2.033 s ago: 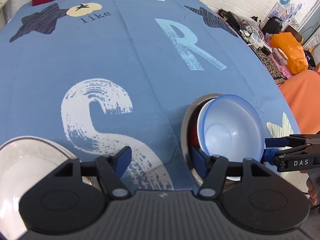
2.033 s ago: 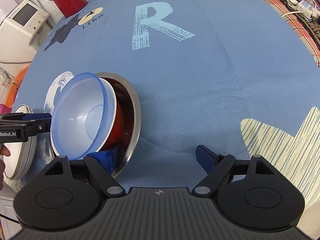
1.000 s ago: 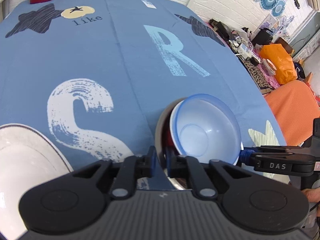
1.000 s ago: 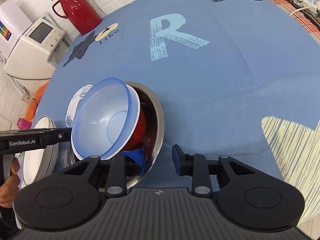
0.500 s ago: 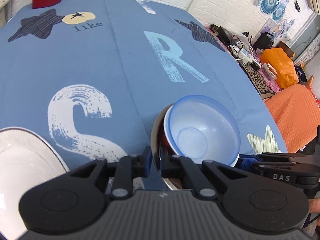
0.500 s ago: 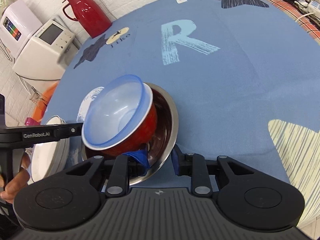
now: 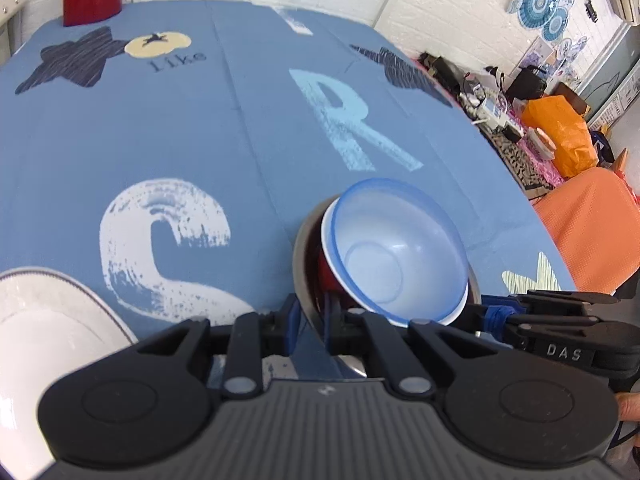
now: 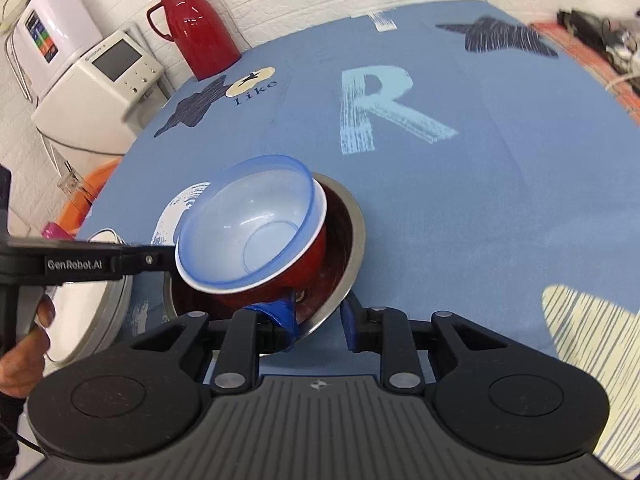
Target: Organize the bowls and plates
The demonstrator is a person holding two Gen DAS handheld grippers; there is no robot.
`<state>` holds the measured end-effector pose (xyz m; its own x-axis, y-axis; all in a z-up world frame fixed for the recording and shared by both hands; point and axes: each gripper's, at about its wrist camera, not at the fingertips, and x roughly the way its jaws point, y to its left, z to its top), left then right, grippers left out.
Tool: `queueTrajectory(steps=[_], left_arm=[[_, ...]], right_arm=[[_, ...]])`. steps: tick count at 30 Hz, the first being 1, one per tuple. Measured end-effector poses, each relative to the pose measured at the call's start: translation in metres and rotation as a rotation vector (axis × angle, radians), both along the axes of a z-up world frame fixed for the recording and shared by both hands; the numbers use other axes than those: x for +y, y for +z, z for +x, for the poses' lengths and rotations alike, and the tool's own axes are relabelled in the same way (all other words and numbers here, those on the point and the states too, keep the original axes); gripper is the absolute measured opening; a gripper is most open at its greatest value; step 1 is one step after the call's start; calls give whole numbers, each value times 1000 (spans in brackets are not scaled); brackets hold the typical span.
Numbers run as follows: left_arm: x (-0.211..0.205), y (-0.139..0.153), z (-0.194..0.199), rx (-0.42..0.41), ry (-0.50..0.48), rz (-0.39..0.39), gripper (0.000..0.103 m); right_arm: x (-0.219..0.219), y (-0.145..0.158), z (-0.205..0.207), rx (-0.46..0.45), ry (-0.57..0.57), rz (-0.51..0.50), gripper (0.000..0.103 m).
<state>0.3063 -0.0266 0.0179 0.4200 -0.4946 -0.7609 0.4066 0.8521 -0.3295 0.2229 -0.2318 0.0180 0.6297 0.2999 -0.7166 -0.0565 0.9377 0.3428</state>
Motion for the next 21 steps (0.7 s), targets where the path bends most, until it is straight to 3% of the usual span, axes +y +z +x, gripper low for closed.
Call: queueTrajectory(steps=[2,5,9,16,21], left_arm=[[-3,4,2,-26,-6,12,0],[-7,-2,6,-2,-17,41,0],[-3,-3,7,-10,0,17,0],[1,18,5,-73,15,40,0],[28,38,-5,-104,57,34,0]], right_arm=[[-1,0,4,-17,9,-10,7],[-1,-6,10,-12,14,-17,7],[-1,-3,9,-31,14,-22,7],[9,16,12,-85,35,-39,8],[32,34,14,-106,75,-31,8]])
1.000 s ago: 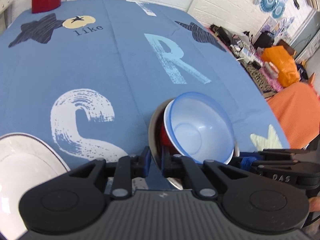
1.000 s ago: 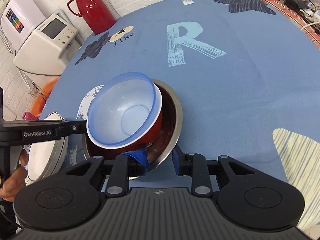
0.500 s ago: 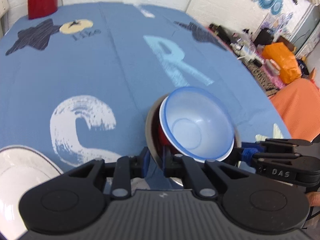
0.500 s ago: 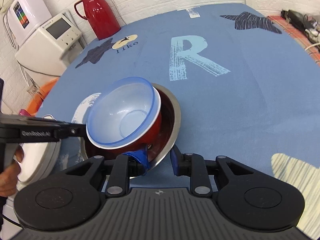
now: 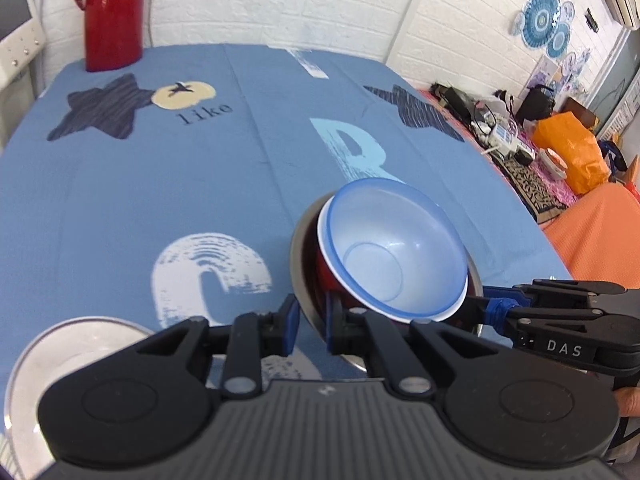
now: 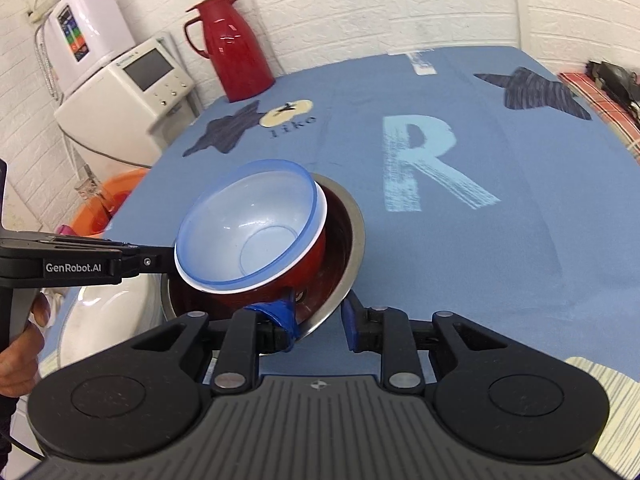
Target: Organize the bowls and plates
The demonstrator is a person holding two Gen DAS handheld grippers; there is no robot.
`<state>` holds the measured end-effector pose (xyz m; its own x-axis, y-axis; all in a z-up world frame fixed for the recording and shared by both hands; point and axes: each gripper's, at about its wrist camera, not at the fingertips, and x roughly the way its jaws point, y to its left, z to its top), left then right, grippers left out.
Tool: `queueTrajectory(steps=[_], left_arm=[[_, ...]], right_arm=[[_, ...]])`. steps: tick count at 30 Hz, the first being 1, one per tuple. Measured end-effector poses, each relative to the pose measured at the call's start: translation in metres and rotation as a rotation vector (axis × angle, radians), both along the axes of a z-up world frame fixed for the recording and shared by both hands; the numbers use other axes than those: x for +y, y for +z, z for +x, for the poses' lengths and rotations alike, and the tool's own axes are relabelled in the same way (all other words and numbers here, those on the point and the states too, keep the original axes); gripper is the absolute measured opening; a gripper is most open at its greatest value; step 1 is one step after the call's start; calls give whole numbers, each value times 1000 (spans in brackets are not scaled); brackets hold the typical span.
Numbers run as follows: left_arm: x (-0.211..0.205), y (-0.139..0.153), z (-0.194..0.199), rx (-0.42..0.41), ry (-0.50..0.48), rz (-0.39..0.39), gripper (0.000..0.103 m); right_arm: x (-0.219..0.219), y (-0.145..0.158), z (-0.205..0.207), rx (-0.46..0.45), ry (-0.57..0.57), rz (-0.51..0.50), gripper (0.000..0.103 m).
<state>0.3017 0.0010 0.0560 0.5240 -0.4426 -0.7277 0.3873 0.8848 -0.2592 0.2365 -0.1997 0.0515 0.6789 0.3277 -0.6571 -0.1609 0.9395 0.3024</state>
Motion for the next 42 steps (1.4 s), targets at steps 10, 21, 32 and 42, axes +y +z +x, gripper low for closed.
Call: queueTrajectory(steps=[10,21,32,42], left_arm=[[110,38,-56,-68,186,52,0],[175,-18,-77,61,295,40,0],[199,-19,-84,16,404,-23,52],[167,19,-123,-143,440,-44,62]], right_arm=[[110,31,-1,-45,237,-33,13],[168,-5,0,86,347,-63,14],[155,5,-9,105,276,-1,16],[105,-4,-60,-25,28,189,19]])
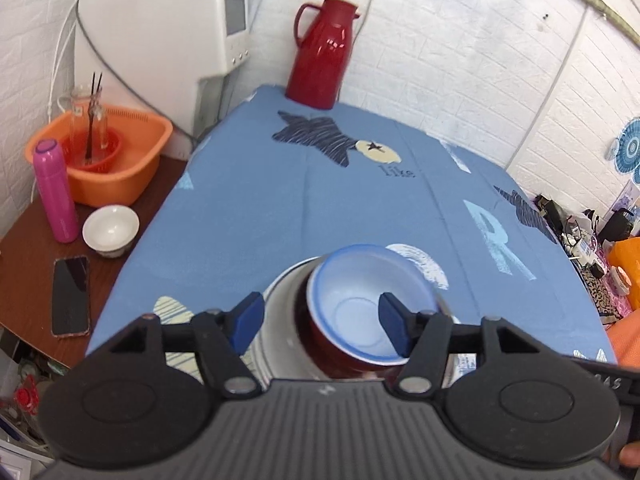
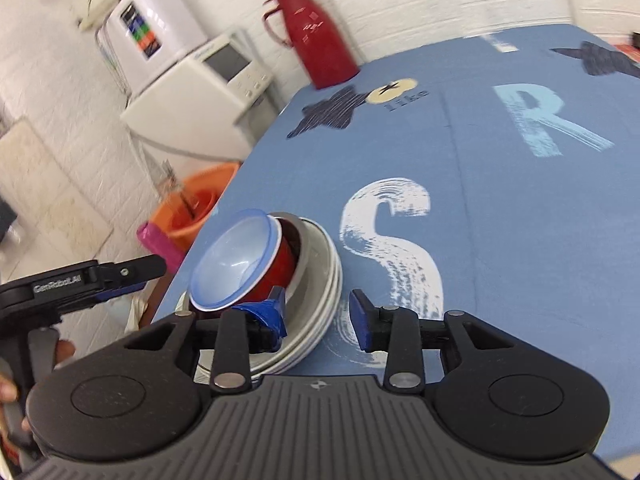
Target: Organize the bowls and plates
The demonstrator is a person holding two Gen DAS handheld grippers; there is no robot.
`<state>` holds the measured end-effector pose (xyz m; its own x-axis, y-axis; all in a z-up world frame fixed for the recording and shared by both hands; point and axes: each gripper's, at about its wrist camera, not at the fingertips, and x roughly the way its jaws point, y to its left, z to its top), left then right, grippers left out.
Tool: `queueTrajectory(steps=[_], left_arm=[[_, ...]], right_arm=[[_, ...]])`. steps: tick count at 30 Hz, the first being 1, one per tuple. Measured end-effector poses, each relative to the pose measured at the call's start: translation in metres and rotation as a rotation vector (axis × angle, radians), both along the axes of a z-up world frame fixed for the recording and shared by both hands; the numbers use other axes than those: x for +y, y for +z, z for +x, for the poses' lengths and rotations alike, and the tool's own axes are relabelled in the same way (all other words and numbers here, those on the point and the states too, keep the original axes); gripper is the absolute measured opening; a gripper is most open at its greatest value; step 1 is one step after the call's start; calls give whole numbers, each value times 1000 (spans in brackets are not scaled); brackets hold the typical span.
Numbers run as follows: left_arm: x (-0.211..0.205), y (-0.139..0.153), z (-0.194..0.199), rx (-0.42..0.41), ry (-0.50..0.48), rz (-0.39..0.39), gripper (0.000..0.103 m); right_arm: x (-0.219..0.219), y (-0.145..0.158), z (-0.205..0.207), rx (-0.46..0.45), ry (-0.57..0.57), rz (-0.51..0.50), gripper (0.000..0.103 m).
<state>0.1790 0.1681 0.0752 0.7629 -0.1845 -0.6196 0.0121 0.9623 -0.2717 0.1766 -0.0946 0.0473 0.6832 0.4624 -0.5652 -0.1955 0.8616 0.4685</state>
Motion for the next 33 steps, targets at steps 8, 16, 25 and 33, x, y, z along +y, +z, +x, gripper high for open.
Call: queueTrajectory(steps=[8,16,25,33], left_arm=[[-64,-12,-61,-47,-18,74,65],[-96,-48,-126,-61,2,162,66],[-119,-62,-179,-98,-60,211,66],[-130,-66,-185,-118,-53,257,66]], right_arm=[[-16,-31,-57,7,-158,132,22],[-21,-24,-120,-156,-290,-38,25],[-29,-38,-189,-266,-347,-48,27],[-34,-48,-203,-282,-360,-85,28]])
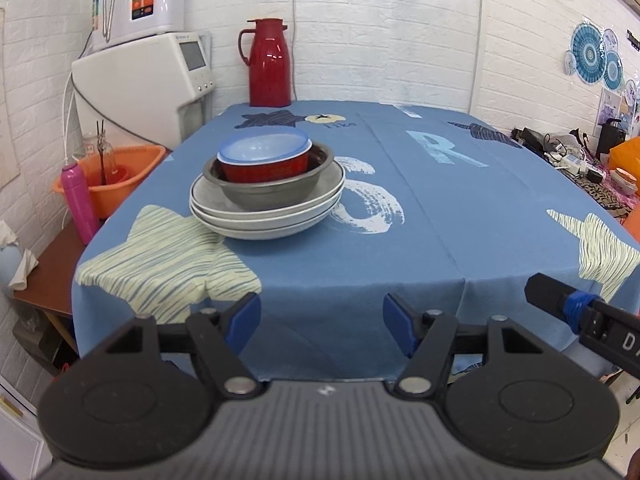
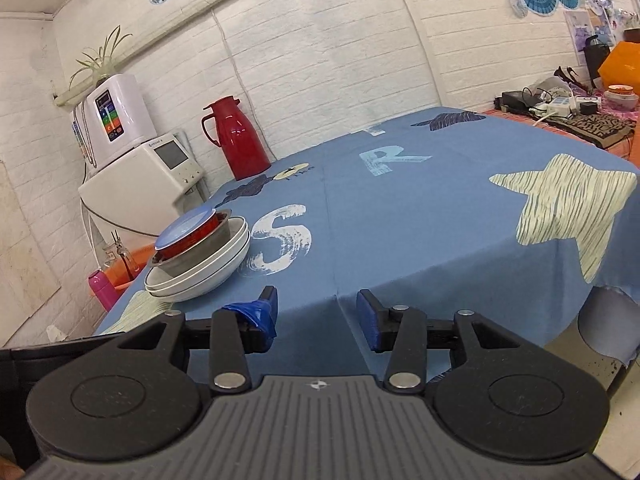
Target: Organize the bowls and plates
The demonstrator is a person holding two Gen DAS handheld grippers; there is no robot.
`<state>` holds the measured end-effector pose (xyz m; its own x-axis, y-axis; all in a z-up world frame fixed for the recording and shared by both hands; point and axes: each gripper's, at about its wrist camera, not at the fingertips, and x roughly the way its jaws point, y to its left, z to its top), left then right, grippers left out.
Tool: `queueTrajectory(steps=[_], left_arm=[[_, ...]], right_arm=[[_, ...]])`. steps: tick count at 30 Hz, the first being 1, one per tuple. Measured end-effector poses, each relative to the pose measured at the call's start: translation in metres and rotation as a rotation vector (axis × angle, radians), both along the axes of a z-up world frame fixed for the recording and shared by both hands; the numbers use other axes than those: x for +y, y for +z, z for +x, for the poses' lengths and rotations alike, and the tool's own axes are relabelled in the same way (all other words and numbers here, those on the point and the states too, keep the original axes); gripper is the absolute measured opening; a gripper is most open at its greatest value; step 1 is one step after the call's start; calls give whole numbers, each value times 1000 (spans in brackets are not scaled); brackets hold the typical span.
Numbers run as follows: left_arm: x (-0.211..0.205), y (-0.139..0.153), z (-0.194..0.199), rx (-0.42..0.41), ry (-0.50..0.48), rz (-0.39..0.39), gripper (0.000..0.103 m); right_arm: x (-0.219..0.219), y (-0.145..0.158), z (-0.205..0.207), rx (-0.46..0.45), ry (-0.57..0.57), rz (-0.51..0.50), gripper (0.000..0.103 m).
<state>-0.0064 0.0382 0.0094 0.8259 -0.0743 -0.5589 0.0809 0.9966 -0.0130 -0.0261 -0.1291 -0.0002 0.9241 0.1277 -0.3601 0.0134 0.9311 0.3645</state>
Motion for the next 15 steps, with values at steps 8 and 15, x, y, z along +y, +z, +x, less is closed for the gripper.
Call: queueTrajectory(steps=[8,15], left_arm=[[1,-3,-1,9,-2,5,66],[-1,-3,-2,4,5,26,66]], right_arm=[[9,-9,0,27,31,-34,29],[14,-16,2,59,51,-40,30]])
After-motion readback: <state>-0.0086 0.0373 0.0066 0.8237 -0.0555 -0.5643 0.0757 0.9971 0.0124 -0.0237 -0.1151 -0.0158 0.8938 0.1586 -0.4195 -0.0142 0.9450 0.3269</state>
